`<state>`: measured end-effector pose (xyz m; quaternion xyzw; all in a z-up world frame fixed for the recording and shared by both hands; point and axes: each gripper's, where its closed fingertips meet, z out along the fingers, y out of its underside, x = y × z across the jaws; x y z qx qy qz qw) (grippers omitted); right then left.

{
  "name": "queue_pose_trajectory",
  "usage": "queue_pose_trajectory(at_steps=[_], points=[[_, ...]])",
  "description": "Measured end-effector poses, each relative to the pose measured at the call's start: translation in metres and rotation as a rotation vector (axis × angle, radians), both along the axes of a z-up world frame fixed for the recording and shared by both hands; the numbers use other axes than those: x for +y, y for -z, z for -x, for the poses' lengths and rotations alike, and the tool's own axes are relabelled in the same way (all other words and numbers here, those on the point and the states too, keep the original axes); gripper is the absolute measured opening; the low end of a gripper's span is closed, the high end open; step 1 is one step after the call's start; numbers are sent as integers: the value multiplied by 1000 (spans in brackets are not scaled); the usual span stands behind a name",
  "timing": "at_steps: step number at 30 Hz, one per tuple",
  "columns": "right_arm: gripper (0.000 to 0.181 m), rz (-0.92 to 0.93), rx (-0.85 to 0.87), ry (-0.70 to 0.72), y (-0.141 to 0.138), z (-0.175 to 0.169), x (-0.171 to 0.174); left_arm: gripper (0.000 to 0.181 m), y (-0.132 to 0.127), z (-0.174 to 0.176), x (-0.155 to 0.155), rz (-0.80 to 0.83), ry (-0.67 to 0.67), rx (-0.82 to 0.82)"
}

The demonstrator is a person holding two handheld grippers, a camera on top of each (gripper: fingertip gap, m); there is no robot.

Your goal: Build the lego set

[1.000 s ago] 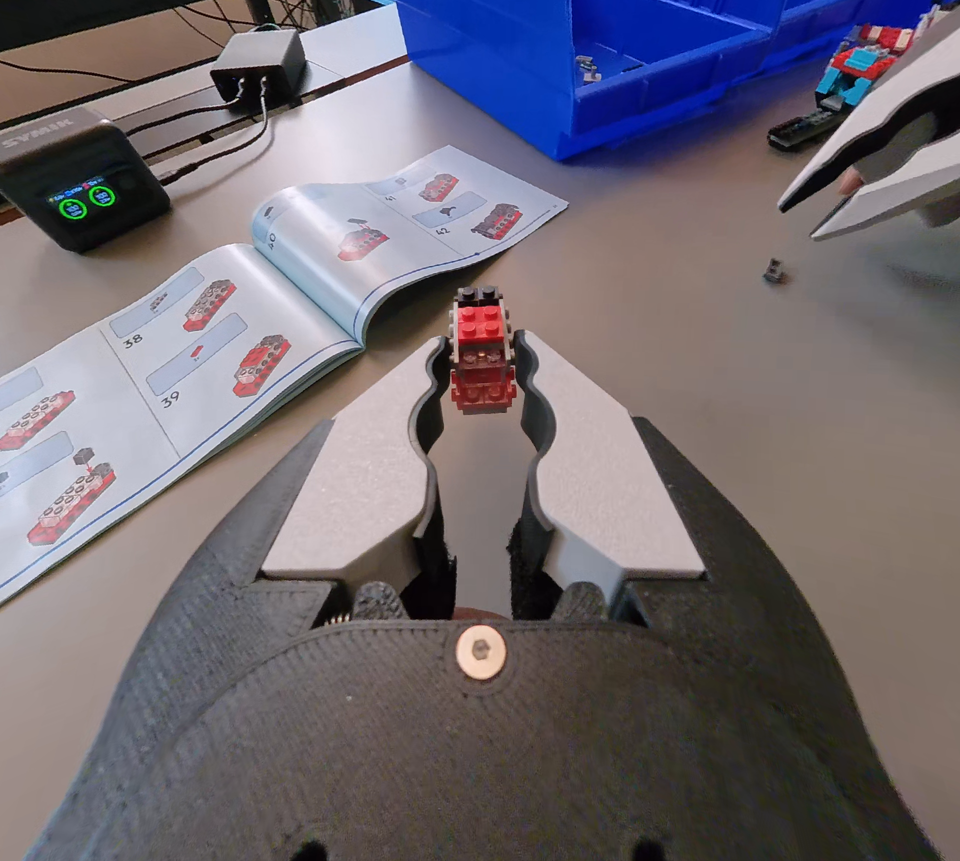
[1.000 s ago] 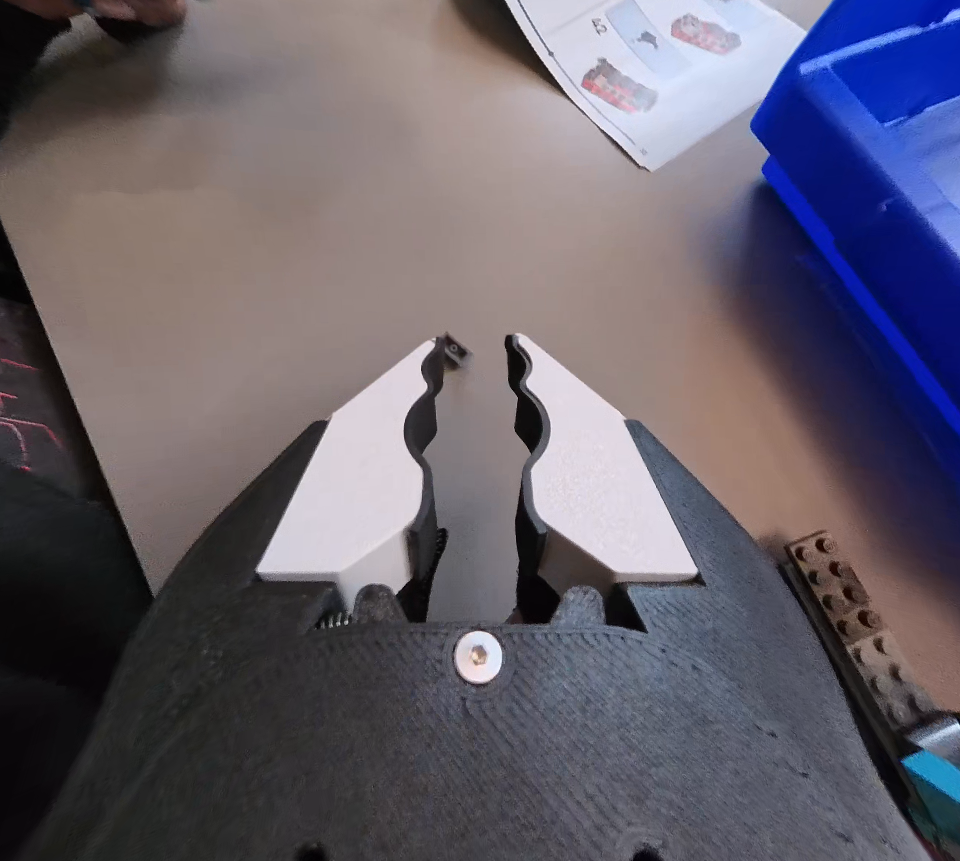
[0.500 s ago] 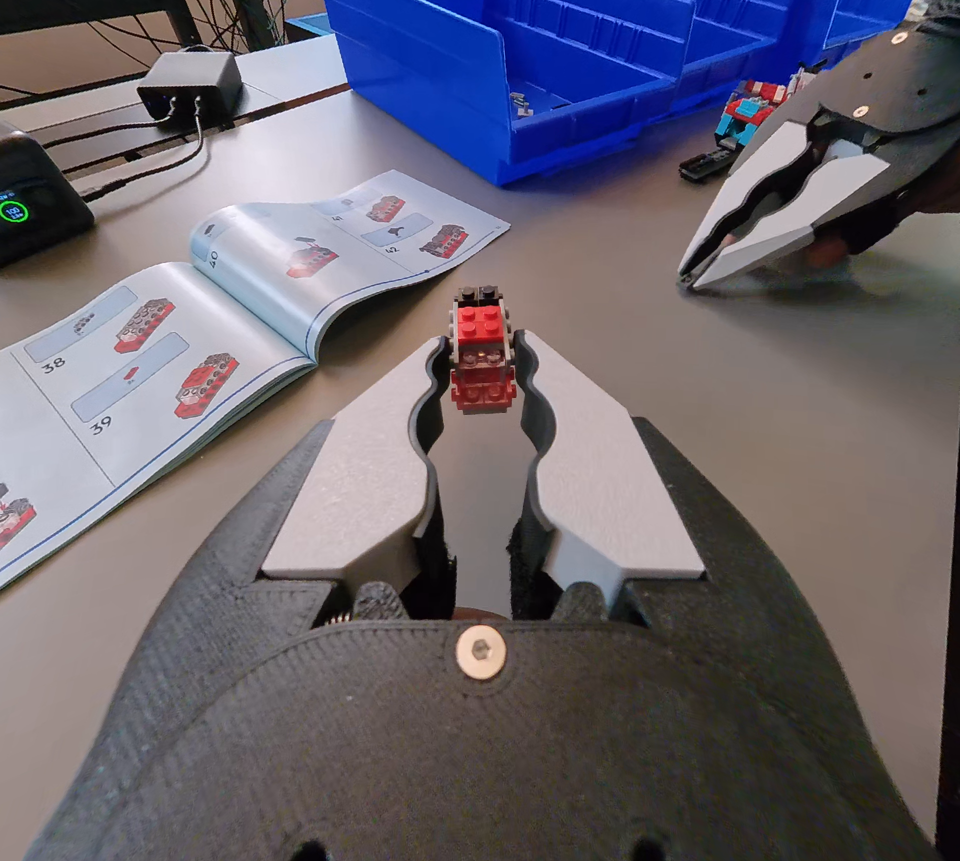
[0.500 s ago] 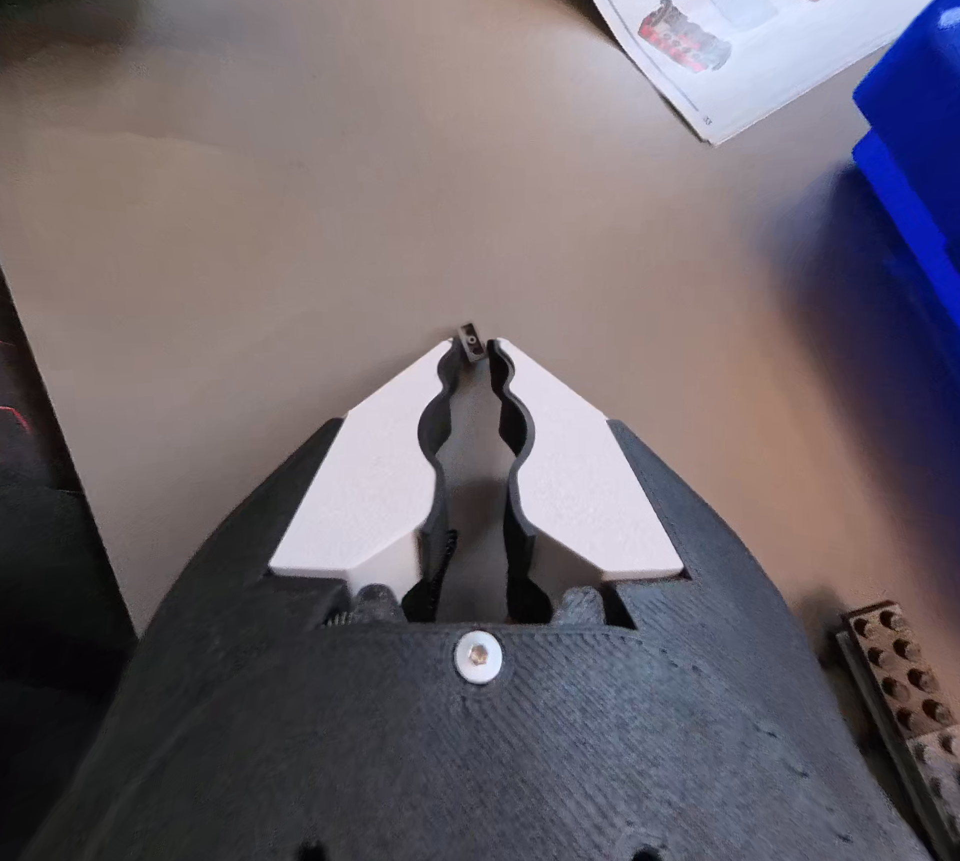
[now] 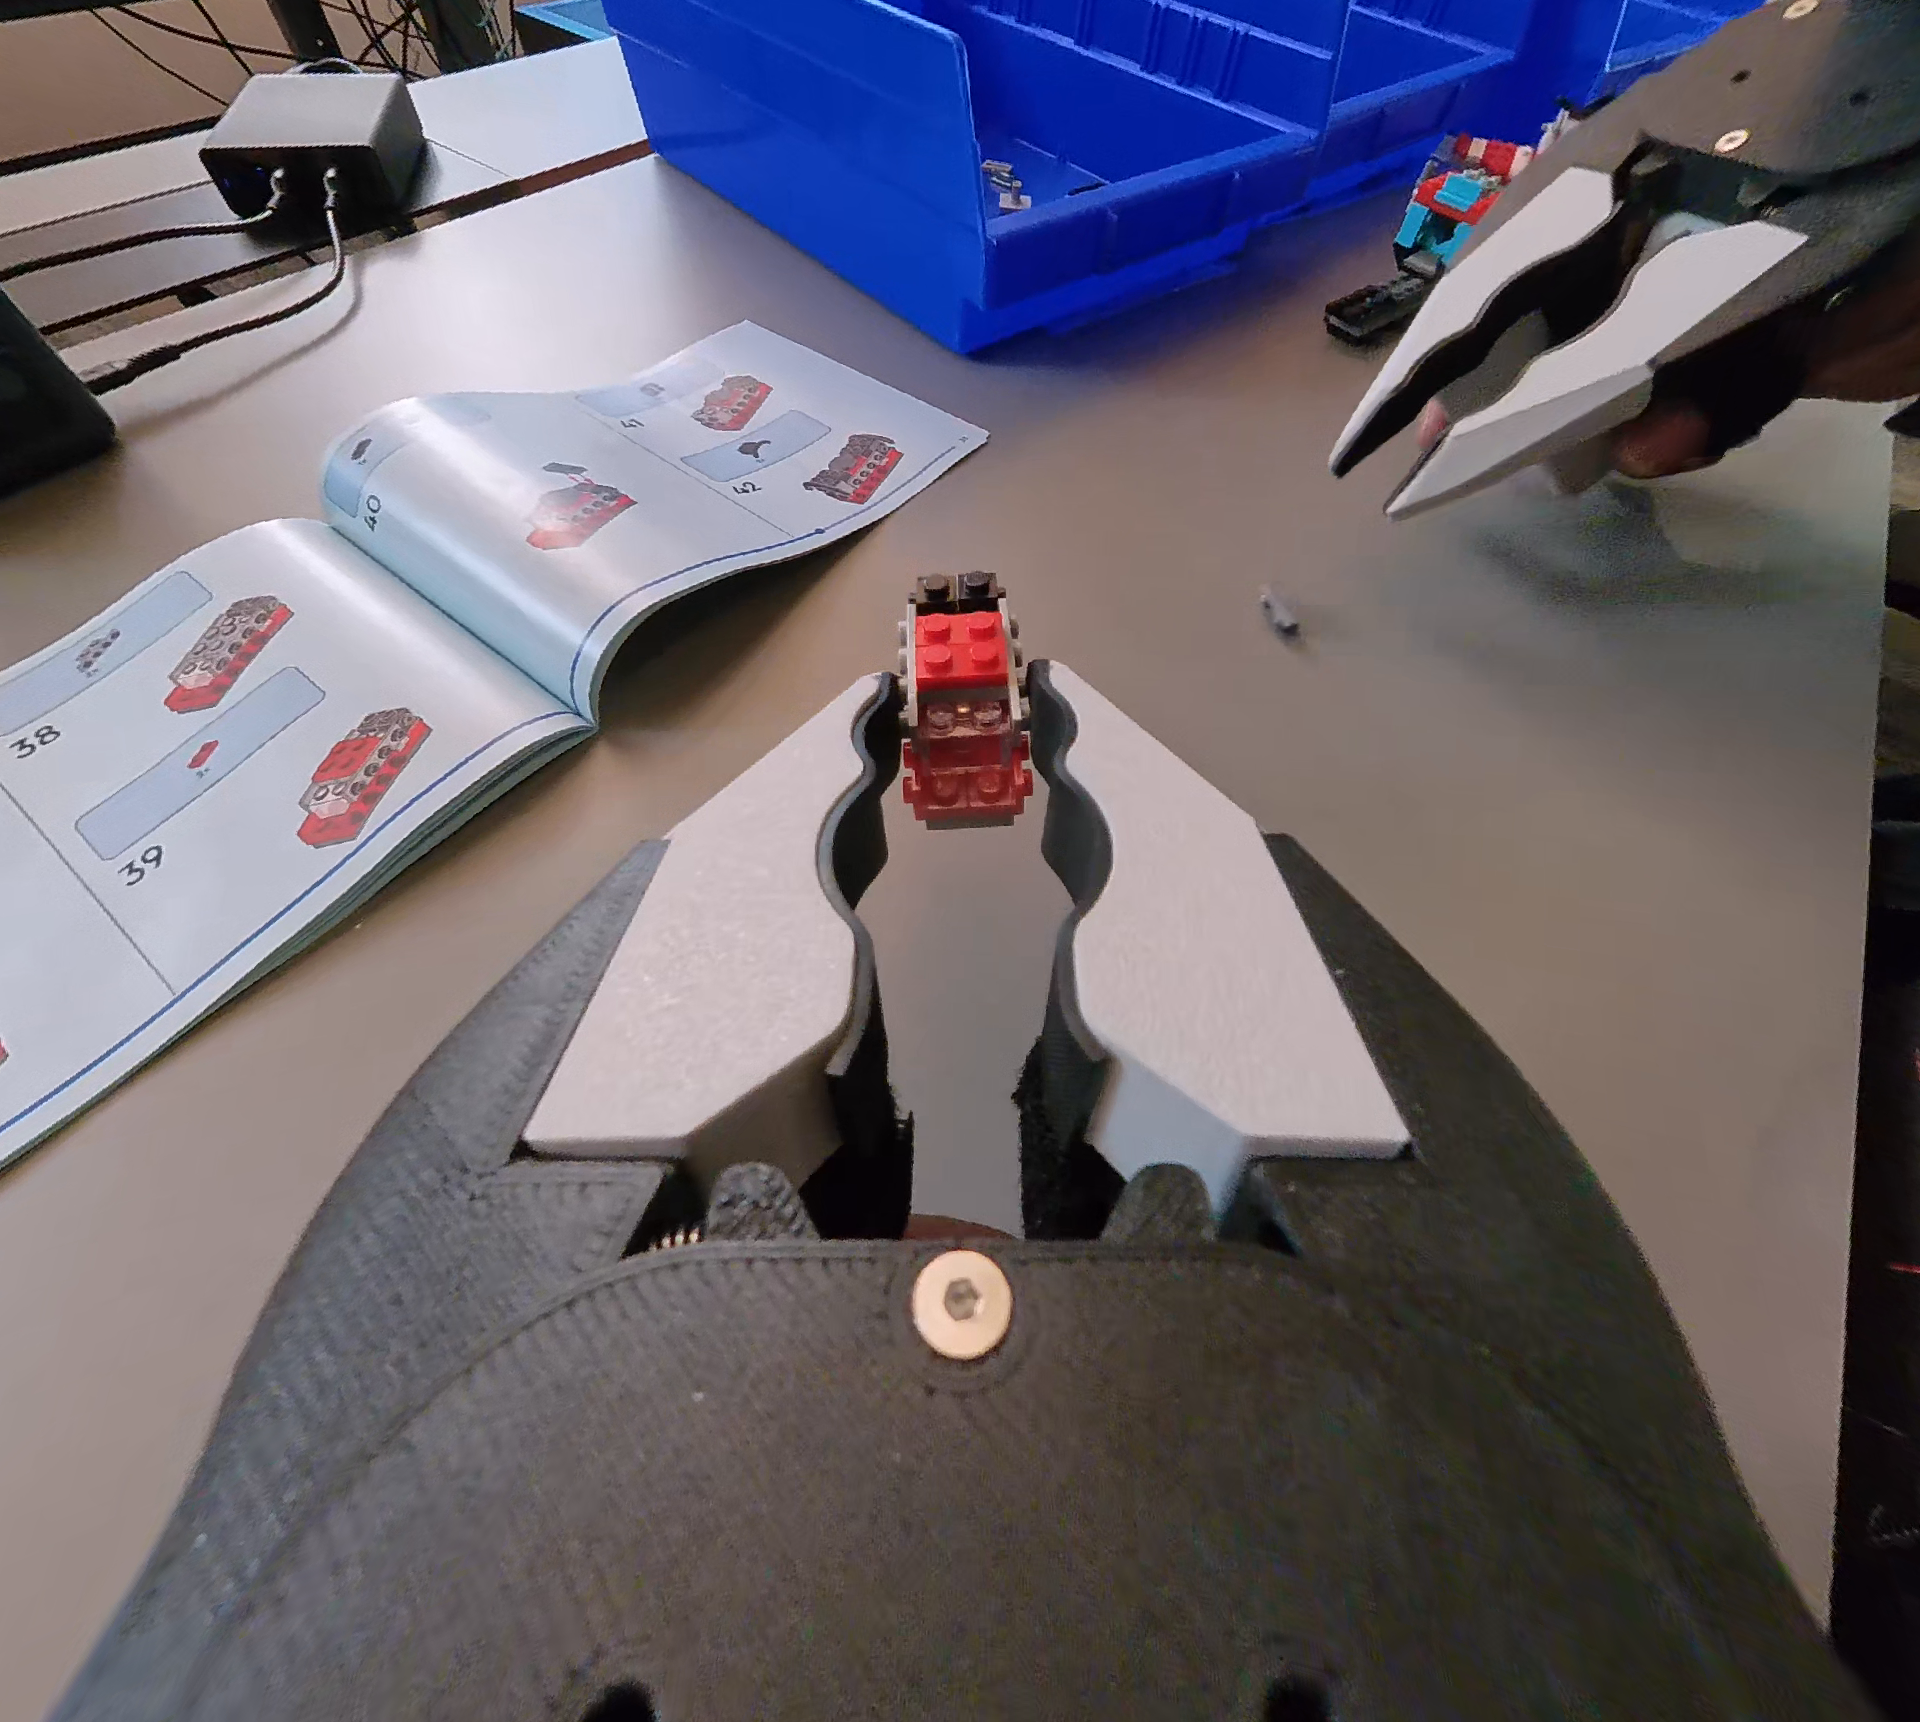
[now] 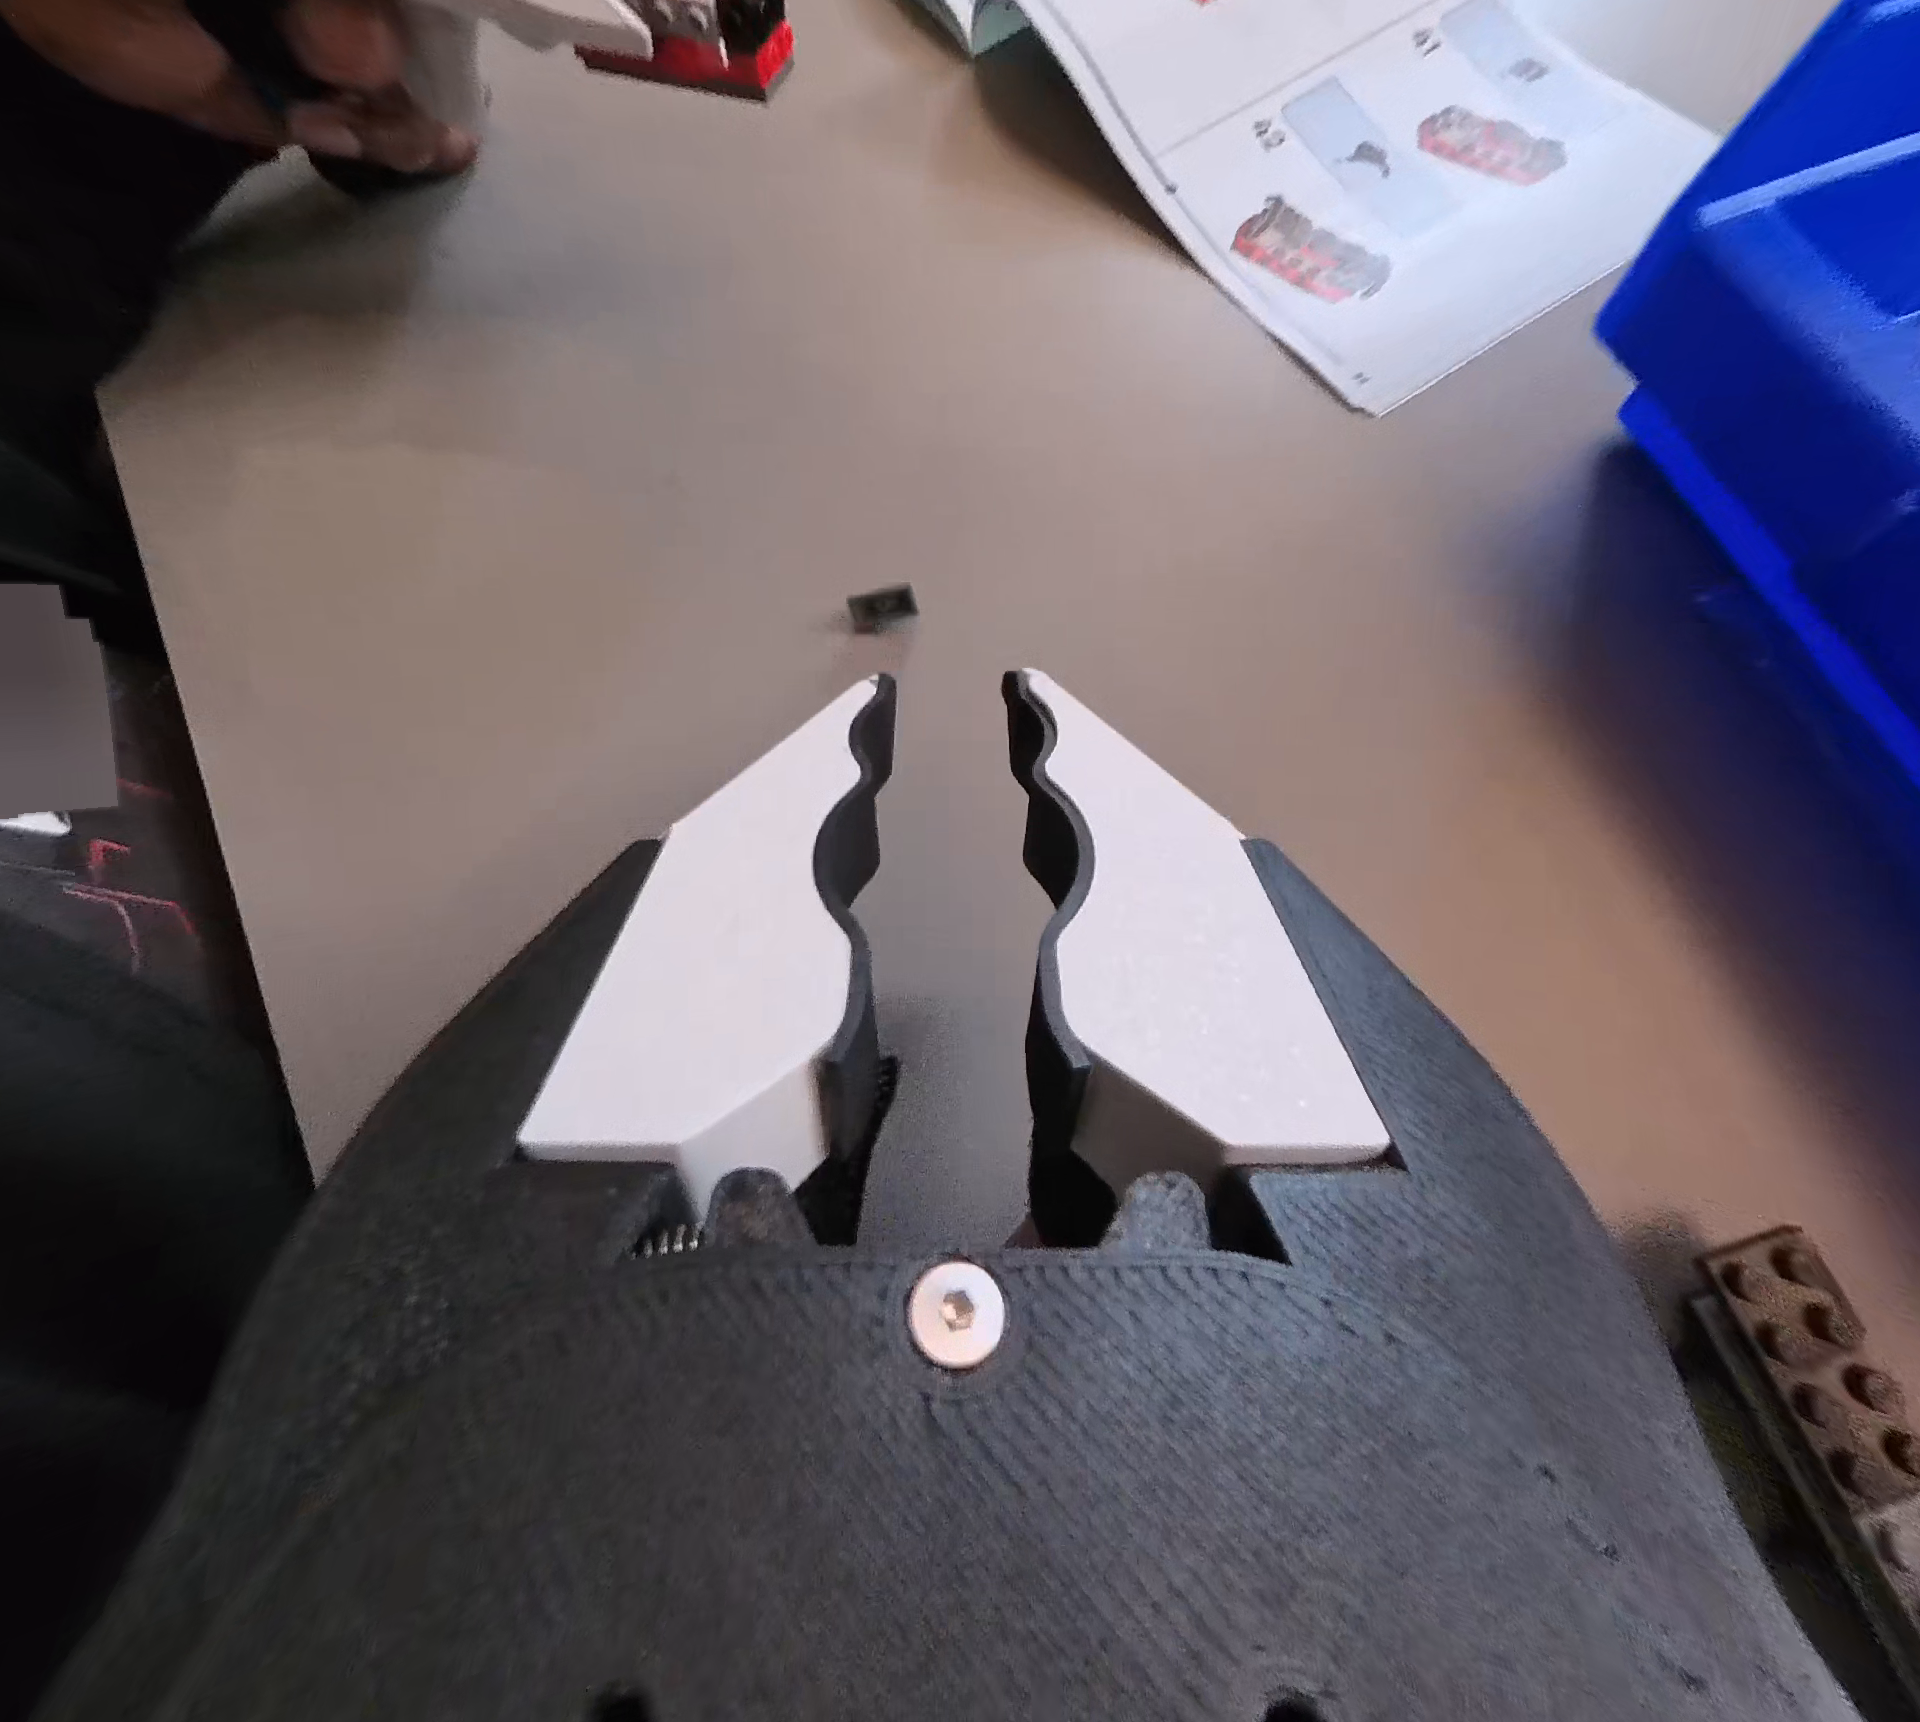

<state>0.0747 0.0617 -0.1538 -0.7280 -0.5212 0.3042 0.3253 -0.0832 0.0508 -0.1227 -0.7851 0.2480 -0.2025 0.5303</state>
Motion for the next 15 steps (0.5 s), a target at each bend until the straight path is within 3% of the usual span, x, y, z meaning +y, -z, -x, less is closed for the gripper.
queue_pose_trajectory(at_steps=[15], points=[[25, -38, -129, -77, 25, 38, -5, 25, 0, -2, -2, 3, 14, -2]])
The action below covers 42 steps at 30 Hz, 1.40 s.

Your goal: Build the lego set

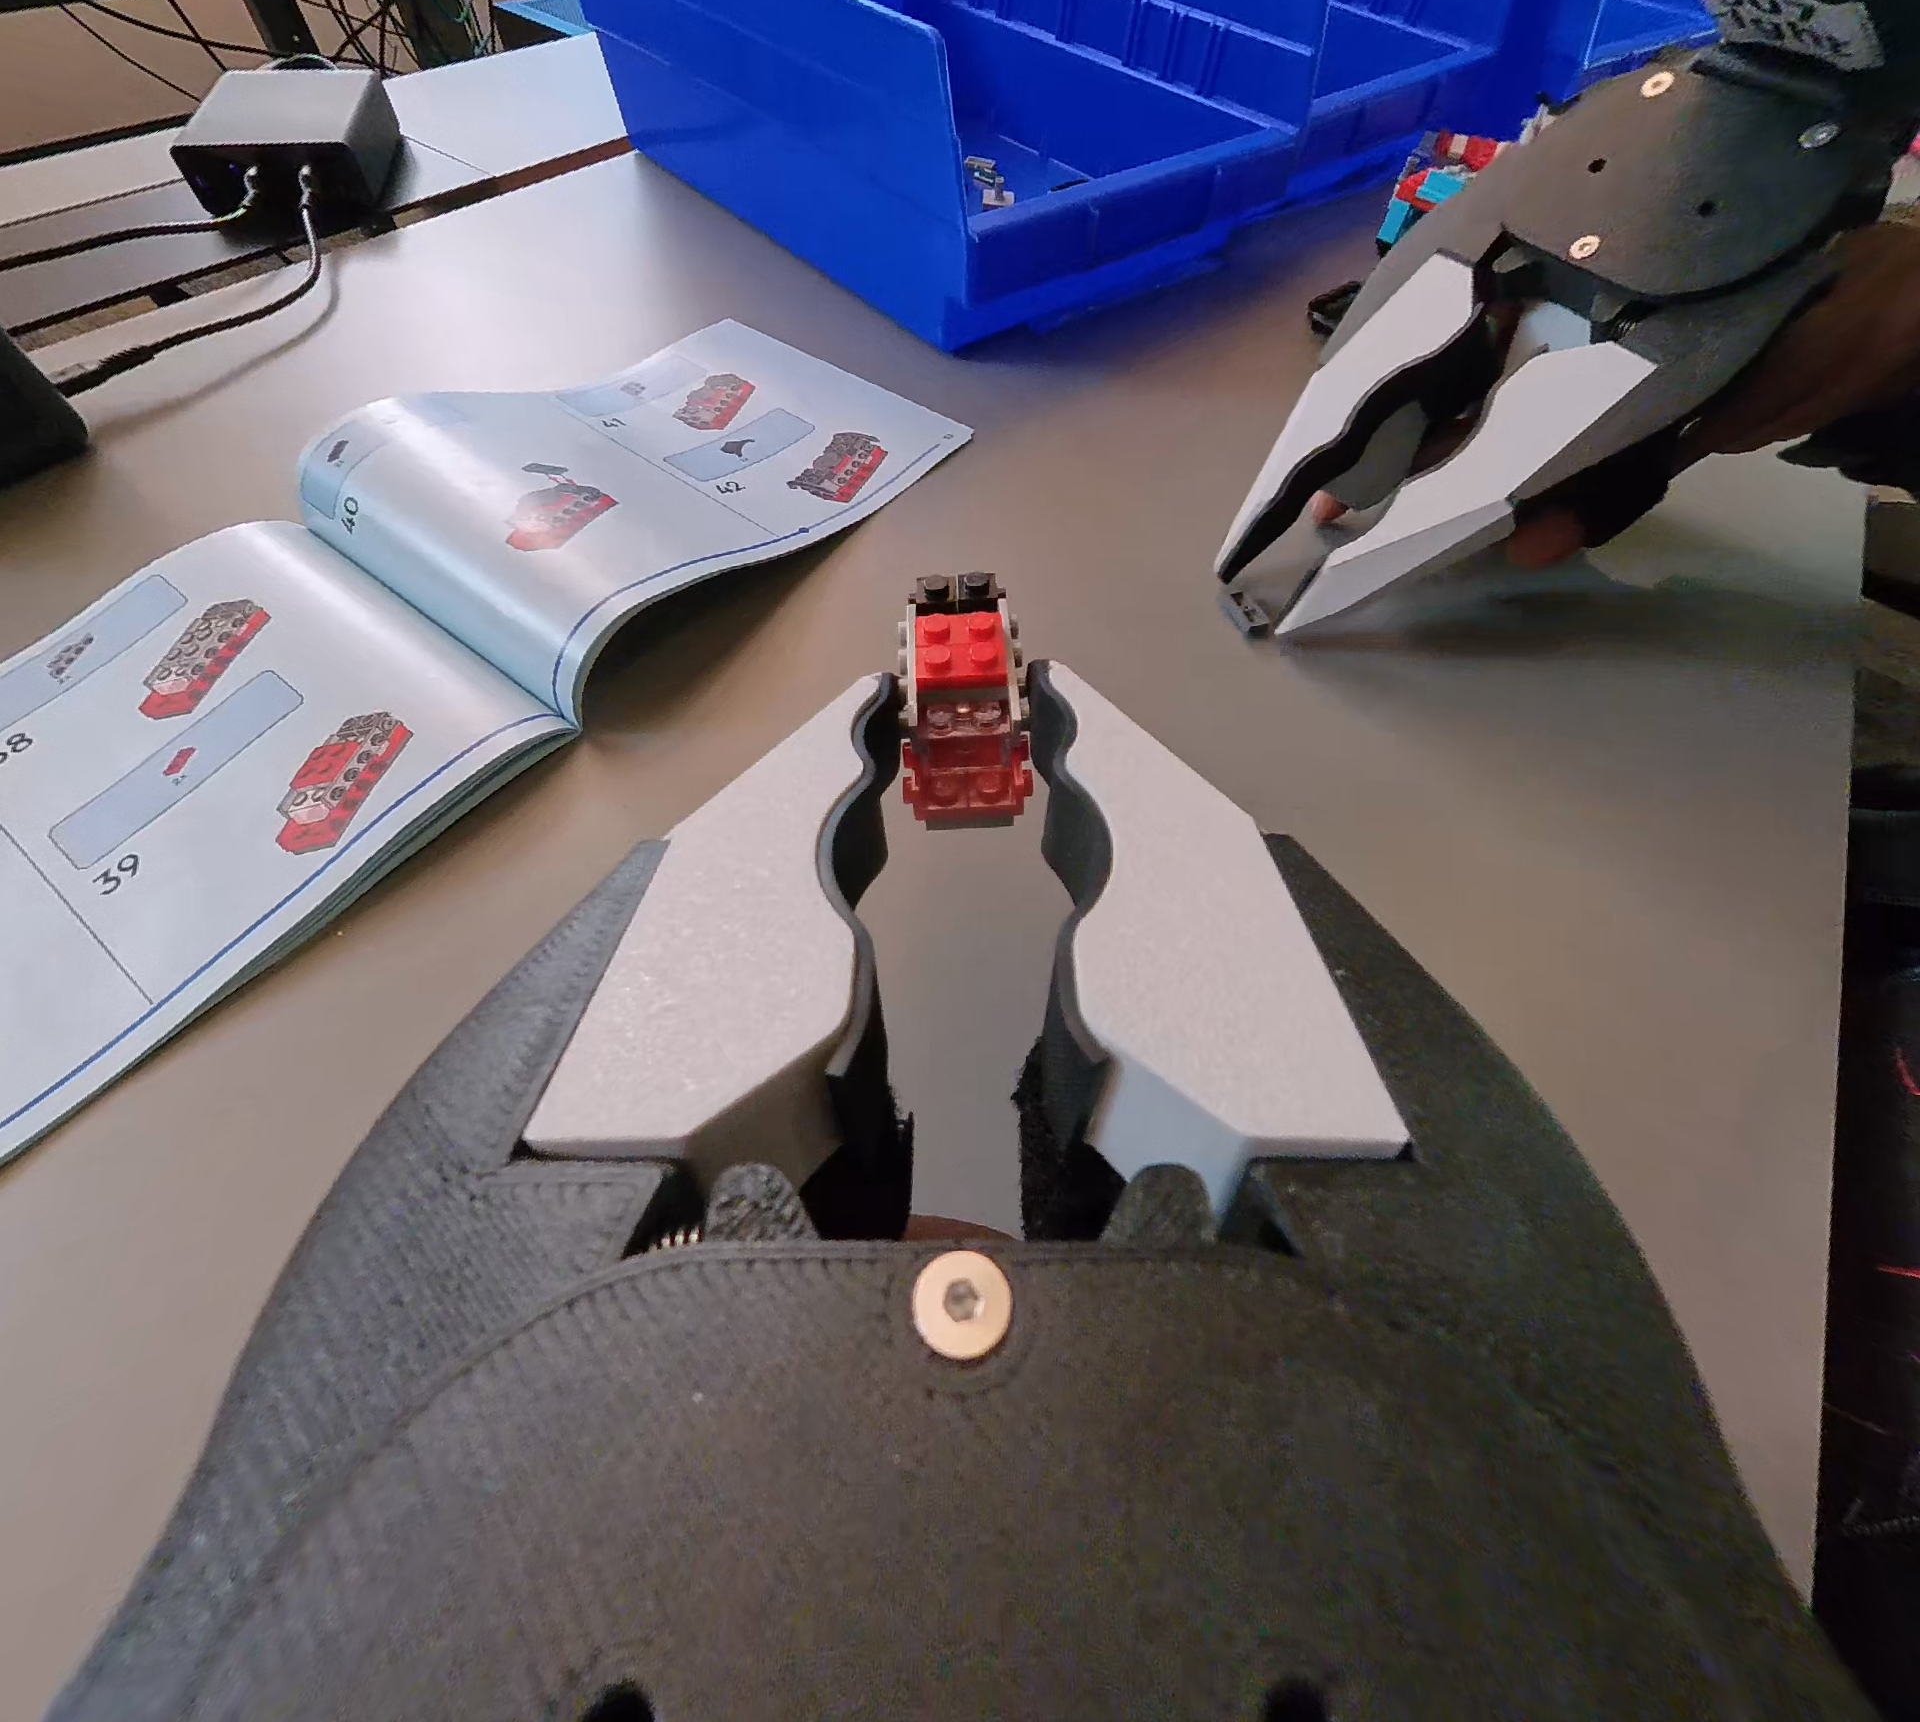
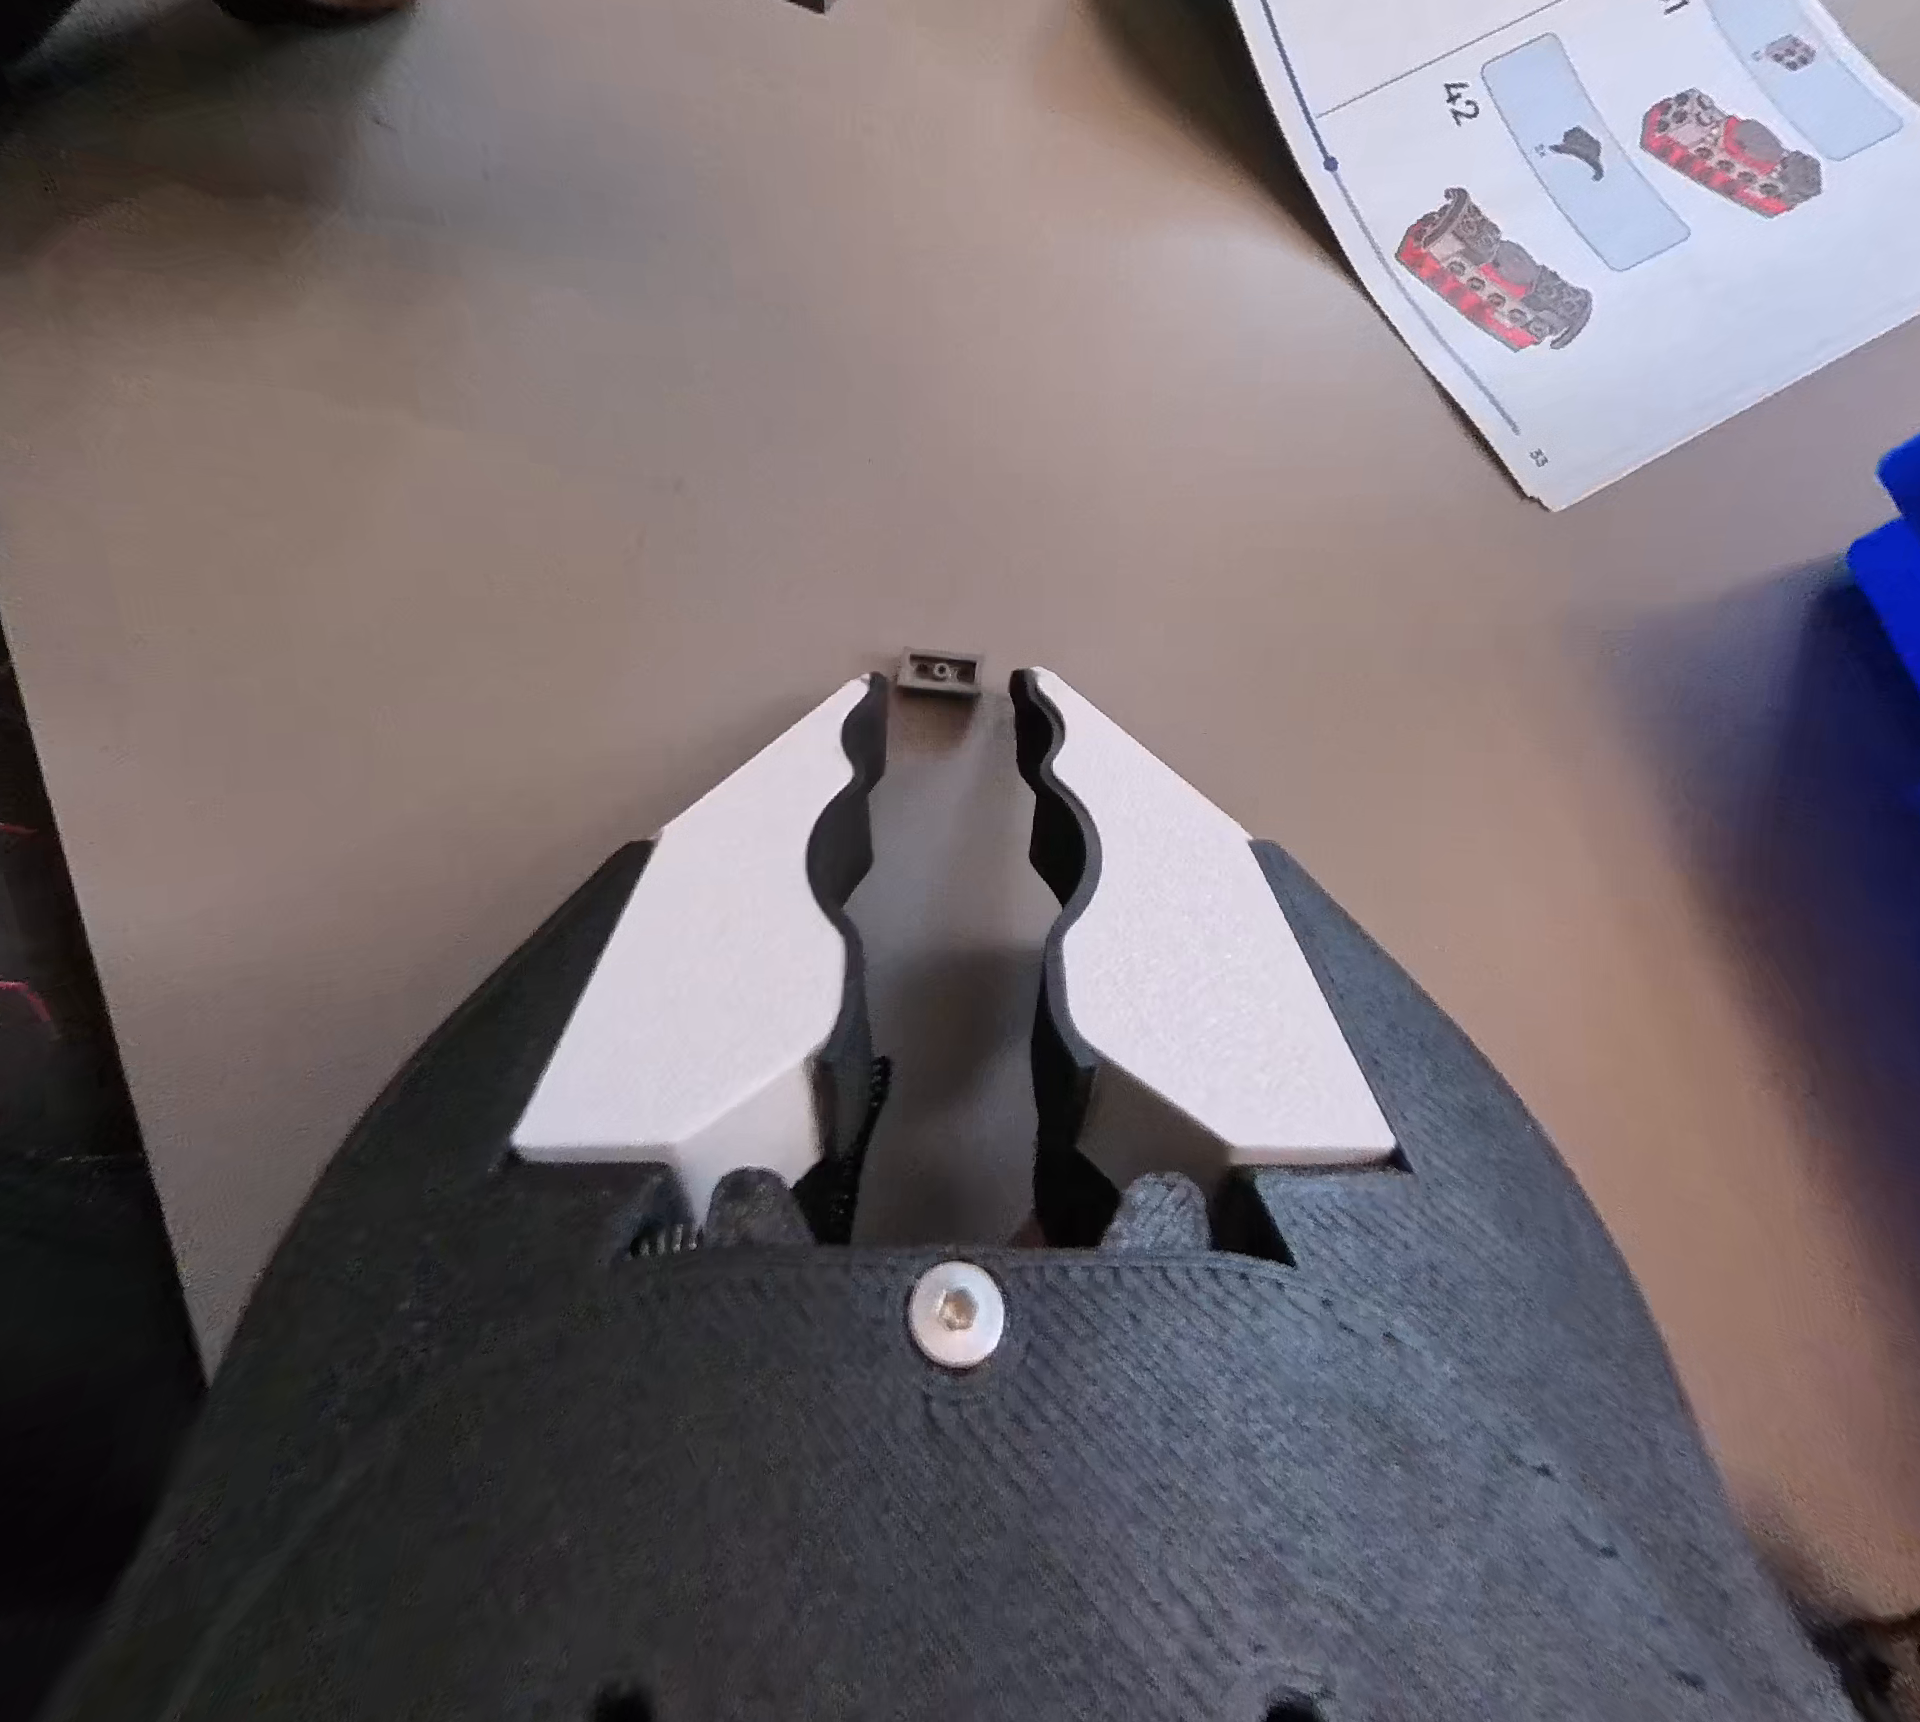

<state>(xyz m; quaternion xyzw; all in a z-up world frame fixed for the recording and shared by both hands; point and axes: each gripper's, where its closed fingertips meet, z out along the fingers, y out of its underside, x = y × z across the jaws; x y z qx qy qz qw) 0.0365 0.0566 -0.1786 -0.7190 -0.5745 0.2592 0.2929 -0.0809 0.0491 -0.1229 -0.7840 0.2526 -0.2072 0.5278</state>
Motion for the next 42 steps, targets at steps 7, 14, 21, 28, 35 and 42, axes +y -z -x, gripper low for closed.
queue_pose_trajectory(at_steps=[7, 14, 21, 28, 35, 42], points=[[21, -43, 142, -19, -29, 10, 2, 25, -1, 0, -1, -1, 4, -13], [26, -32, 156, 49, -31, -10, 14, 25, 0, -1, -1, 11, 9, -15], [25, 2, 94, -26, -15, 3, -4, 25, 1, -4, -3, 19, 28, -12], [31, -44, 8, -104, -2, 27, -15, 25, 1, -5, -4, 22, 36, -19], [12, -95, 104, -107, -24, 36, -10, 25, -2, -4, -5, 16, 37, -40], [24, -58, 196, 12, -42, 11, 11, 25, -1, -5, -5, 24, 44, -39]])
